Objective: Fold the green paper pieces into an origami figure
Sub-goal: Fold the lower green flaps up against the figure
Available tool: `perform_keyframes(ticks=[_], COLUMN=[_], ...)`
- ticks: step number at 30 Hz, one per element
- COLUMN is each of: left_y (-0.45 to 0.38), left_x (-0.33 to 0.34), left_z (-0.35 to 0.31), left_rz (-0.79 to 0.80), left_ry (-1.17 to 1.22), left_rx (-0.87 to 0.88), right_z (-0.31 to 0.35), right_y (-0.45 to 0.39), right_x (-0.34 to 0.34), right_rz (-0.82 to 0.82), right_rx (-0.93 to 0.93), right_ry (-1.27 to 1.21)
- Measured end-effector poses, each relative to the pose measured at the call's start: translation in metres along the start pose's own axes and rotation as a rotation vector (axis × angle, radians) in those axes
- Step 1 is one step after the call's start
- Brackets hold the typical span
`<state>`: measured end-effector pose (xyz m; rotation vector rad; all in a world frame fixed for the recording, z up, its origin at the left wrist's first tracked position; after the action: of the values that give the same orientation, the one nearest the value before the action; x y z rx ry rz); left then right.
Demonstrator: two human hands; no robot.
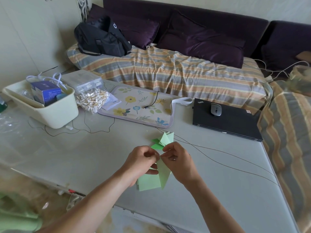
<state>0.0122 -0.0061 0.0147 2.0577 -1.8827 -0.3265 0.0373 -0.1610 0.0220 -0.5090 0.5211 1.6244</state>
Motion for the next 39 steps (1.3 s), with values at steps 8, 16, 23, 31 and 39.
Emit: perform_keyframes(ticks=[8, 16, 23, 31, 39], left_y=[0.0, -0.002, -0.002, -0.003, -0.006], left_x=[-0.012, -0.016, -0.005, -0.015, -0.016], left_z=[-0.007, -0.011, 0.006, -0.003, -0.003], left_rz=[-0.1, -0.166, -0.02, -0.125, -0.158], left_ry=[-0.081, -0.114, -0.15, -0.203, -0.109], left_rx=[0.099, 0.164, 0.017, 0.101, 0.112], right_z=[-0.002, 0.0, -0.01, -0.009, -0.008], right_y=[0.0, 0.004, 0.0, 0.001, 0.0], right_x=[0.002, 0.008, 0.005, 0.004, 0.01], right_rz=[0.041, 0.088, 0.046, 0.055, 0.136], right_rx=[0.069, 0.065, 0.122, 0.137, 0.09], right_ry=[-0.081, -0.039, -0.049, -0.075, -0.043])
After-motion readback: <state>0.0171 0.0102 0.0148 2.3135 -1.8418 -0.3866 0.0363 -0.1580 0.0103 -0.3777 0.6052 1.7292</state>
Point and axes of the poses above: each hand's wrist, its own y-axis away from the middle knuckle, its own x-axis out of the palm, z = x × y, the point moved 8 cm from there along -y, towards the middle knuckle, and after that the axes turned 11 degrees about y, right-handed, at the moved point
